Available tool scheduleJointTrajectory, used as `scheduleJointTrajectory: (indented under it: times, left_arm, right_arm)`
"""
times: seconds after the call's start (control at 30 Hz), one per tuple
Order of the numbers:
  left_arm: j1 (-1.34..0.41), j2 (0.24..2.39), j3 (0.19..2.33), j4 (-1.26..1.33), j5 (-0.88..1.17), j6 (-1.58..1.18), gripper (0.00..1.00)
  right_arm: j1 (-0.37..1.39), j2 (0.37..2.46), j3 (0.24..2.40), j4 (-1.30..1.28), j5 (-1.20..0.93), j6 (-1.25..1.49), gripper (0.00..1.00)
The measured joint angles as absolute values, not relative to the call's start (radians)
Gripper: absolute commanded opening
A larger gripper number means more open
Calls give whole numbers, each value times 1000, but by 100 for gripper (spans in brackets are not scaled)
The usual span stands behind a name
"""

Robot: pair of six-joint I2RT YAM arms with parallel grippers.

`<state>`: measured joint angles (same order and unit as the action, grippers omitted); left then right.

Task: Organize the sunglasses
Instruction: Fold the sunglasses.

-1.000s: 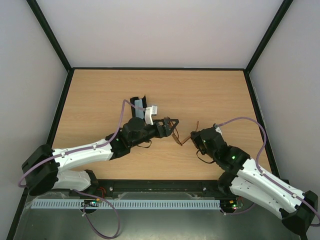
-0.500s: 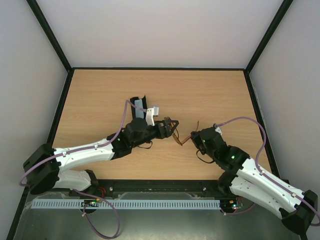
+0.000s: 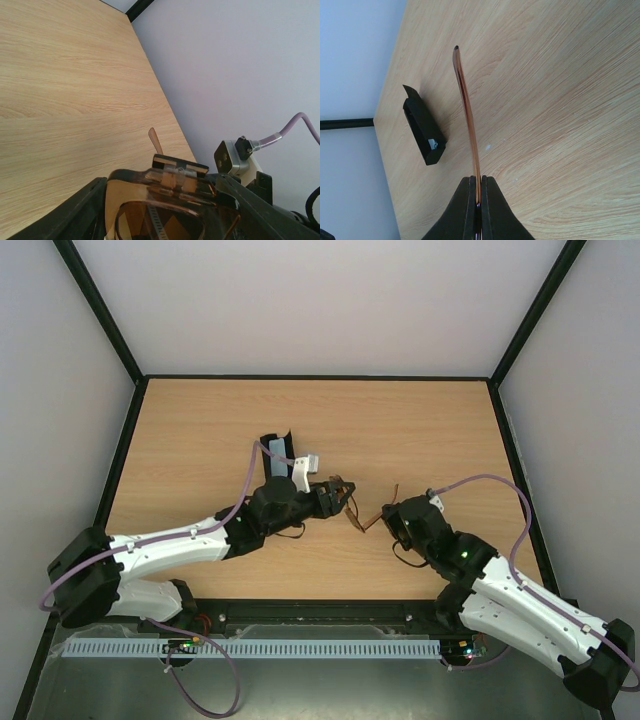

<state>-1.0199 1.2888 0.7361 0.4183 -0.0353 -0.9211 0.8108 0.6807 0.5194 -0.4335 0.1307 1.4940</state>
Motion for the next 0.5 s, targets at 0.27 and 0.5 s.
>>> scheduleJointTrajectory:
  times: [0.27,0.5]
  left_arm:
    - [-1019,1299,736,390,-57,-905,45]
    - [-1020,1299,736,381,-64,-903,44]
  right_arm:
    - [811,681,514,-435,131,1496,1]
    - [811,681,513,-435,130,1496,1]
